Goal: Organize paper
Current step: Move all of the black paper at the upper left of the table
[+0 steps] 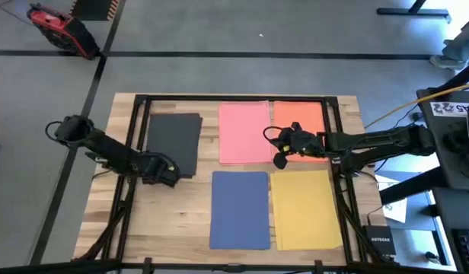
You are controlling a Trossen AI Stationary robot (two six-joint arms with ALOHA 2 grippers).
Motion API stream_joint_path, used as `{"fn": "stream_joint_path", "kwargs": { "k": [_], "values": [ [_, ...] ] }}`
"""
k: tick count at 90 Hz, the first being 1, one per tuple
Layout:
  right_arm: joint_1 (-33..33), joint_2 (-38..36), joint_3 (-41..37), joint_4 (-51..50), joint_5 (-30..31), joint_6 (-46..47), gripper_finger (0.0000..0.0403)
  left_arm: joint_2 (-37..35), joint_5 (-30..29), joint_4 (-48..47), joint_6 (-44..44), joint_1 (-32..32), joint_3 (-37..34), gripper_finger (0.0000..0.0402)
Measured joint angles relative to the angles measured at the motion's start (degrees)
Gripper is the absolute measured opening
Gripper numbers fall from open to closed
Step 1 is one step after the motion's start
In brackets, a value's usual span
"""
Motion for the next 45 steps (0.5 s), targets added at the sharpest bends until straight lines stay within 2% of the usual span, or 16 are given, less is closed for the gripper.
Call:
{"fn": "stream_joint_path", "kwargs": {
  "k": [45],
  "values": [
    [-0.02, 0.02, 0.00, 0.00, 0.19, 0.00, 0.0000, -0.72, -1.98, 2.25, 6.75, 8.39, -0.10, 0.0000]
  ]
}}
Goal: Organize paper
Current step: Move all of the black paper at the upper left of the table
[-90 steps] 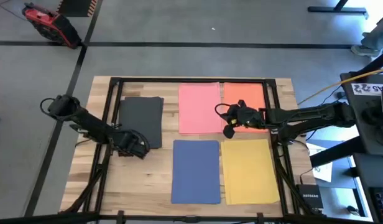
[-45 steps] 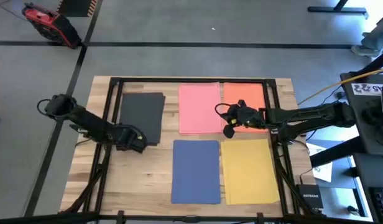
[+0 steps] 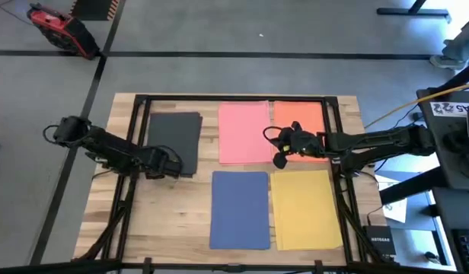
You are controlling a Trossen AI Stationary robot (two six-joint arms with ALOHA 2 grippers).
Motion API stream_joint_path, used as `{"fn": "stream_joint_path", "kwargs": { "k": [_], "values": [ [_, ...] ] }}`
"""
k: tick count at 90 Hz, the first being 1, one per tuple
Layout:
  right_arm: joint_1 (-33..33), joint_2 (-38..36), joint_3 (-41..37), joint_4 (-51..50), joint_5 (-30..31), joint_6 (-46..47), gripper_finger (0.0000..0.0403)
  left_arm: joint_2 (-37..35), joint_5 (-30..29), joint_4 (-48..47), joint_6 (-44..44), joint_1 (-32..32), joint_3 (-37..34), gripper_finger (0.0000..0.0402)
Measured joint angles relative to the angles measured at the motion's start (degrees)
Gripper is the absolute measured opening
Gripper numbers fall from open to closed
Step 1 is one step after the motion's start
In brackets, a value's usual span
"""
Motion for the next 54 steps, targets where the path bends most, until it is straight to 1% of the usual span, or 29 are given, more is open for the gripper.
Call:
{"fn": "stream_joint_path", "kwargs": {
  "k": [10, 31, 41, 50, 54],
  "values": [
    [0.00, 0.00, 0.00, 0.00, 0.00, 0.00, 0.0000, -0.09, 0.20, 2.27, 1.99, 2.40, -0.57, 0.0000],
    [0.00, -0.02, 0.00, 0.00, 1.05, 0.02, 0.0000, -0.45, 0.45, 3.68, 5.83, 6.46, -0.43, 0.0000],
    [0.01, -0.01, 0.00, 0.00, 1.40, 0.02, 0.0000, -2.02, -1.97, 6.84, 6.67, 7.27, 0.68, 0.0000],
    [0.00, 0.00, 0.00, 0.00, 1.40, 0.02, 0.0000, -4.05, -2.05, 7.98, 6.95, 7.28, 1.31, 0.0000],
    [0.01, -0.01, 0.00, -0.01, 1.38, 0.02, 0.0000, -4.46, -1.84, 9.90, 6.82, 7.13, 1.38, 0.0000]
  ]
}}
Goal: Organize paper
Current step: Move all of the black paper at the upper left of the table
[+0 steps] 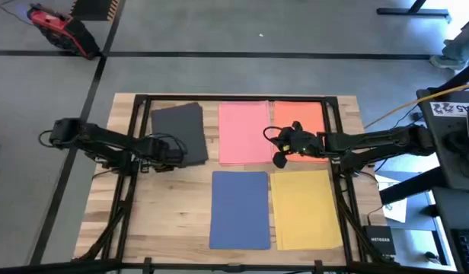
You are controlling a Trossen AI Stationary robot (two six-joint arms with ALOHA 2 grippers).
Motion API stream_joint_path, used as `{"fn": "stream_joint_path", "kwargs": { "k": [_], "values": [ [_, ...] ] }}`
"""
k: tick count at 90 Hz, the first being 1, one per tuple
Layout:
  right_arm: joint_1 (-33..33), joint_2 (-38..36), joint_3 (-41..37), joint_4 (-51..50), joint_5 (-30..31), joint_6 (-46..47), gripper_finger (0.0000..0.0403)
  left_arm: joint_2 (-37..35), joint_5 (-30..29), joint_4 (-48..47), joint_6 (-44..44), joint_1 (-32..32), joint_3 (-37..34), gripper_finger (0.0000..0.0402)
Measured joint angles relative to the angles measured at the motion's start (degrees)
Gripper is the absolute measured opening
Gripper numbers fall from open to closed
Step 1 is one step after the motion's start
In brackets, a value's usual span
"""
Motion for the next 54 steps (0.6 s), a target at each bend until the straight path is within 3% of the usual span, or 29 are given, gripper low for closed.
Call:
{"fn": "stream_joint_path", "kwargs": {
  "k": [30, 54],
  "values": [
    [0.00, 0.00, 0.00, -0.02, -0.02, 0.00, 0.0000, 2.43, 0.90, 1.94, -1.40, -0.26, 0.00, 0.0000],
    [-0.01, 0.01, 0.00, -0.06, -0.05, 0.00, 0.0000, 4.92, 0.50, -7.07, -1.25, -0.26, -0.08, 0.0000]
  ]
}}
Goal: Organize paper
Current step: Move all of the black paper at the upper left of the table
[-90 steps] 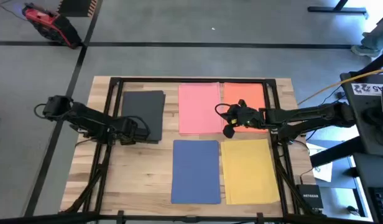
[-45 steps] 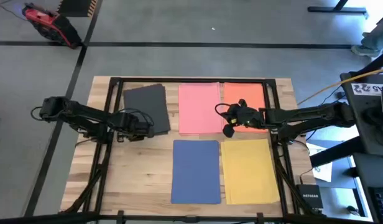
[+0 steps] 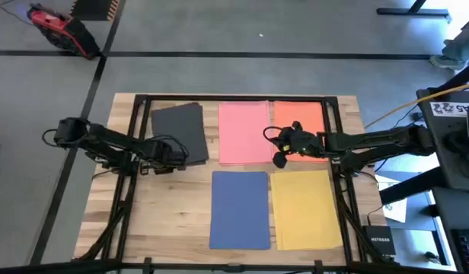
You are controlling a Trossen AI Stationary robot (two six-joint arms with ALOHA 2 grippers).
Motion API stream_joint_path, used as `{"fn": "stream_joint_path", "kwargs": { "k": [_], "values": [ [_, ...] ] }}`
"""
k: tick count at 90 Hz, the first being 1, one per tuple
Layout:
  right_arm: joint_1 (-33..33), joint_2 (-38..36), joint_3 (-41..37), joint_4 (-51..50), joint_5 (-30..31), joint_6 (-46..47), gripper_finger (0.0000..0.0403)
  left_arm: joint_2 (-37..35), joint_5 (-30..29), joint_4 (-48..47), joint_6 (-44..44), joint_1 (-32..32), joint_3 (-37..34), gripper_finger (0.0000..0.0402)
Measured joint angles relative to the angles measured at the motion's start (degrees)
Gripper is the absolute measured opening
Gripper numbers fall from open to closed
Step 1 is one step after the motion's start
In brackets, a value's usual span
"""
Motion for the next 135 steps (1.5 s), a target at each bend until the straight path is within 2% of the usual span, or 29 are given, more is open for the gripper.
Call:
{"fn": "stream_joint_path", "kwargs": {
  "k": [15, 56, 76, 95, 135],
  "values": [
    [0.00, -0.02, 0.00, 0.04, 0.00, 0.00, 0.0000, -0.02, -1.90, -5.01, -0.48, 0.00, -0.01, 0.0000],
    [0.00, 0.00, 0.00, 0.07, -0.04, 0.00, 0.0000, -0.02, -6.31, -6.19, 0.05, 2.70, 0.01, 0.0000],
    [0.02, -0.01, 0.00, 0.07, -0.04, 0.01, 0.0000, -0.95, -6.22, -3.05, 4.18, 2.90, 1.25, 0.0000],
    [0.00, 0.00, 0.00, 0.03, -0.04, 0.02, 0.0000, -1.53, -6.17, -0.69, 10.37, -0.26, 4.38, 0.0000],
    [0.00, 0.00, 0.00, 0.09, 0.11, 0.02, 0.0000, -0.81, -3.26, 3.53, 4.99, -2.63, -1.78, 0.0000]
  ]
}}
